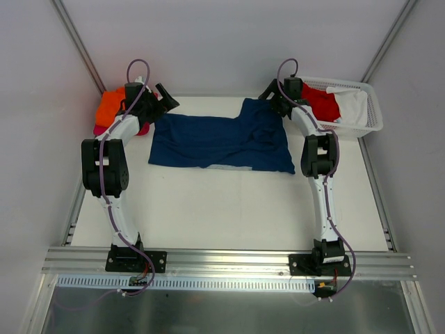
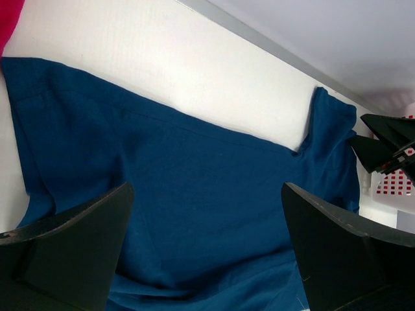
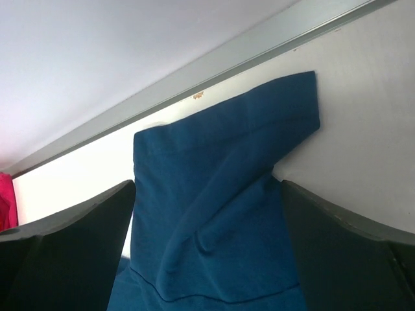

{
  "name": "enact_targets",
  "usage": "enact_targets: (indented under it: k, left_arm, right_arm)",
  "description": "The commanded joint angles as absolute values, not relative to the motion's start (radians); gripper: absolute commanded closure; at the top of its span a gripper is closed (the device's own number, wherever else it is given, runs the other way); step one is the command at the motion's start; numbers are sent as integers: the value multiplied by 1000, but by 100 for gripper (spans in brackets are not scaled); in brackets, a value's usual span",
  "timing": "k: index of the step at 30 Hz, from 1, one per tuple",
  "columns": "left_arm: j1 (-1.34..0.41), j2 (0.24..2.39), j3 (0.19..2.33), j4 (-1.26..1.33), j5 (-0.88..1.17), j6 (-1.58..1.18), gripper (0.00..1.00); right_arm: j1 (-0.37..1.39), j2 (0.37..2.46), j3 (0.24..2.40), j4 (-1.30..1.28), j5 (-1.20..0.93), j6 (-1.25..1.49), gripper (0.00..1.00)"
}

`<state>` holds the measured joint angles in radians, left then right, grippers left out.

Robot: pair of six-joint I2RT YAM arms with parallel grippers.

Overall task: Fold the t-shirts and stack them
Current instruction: Grap the side of the flattened tshirt furthest away from the robot with both arms

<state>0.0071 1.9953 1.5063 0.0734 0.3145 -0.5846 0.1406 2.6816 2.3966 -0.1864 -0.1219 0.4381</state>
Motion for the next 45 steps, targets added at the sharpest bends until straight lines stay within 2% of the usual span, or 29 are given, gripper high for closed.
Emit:
enact_targets:
  k: [1, 13, 17, 25, 28, 32, 37, 45]
  left_arm:
    - [6, 1982, 1490, 107, 324, -558, 1]
    - [5, 1996, 1497, 107, 336, -569, 1]
    - [5, 2003, 1503, 110, 341, -572, 1]
    - [5, 2000, 1505, 115, 338, -563, 1]
    - [5, 1997, 1502, 115, 327, -557, 1]
    - [5, 2003, 1509, 117, 333, -566, 1]
    - [5, 2006, 1509, 123, 341, -572, 1]
    - [6, 1976, 1489, 123, 334, -563, 1]
  right_arm:
    - [31, 2677, 2407, -183, -8, 442, 2]
    - [22, 2562, 2387, -268, 245, 167, 2]
    - [6, 2623, 2457, -259, 259, 166, 2]
    - [5, 2625, 2424, -100, 264, 239, 2]
    - [-14, 2655, 2496, -80, 271, 238, 2]
    - [-20, 2687, 2480, 24, 259, 254, 2]
    - [-34, 2747, 2497, 5, 195, 426, 3]
    - [-2, 2668, 2441, -103, 316, 373, 3]
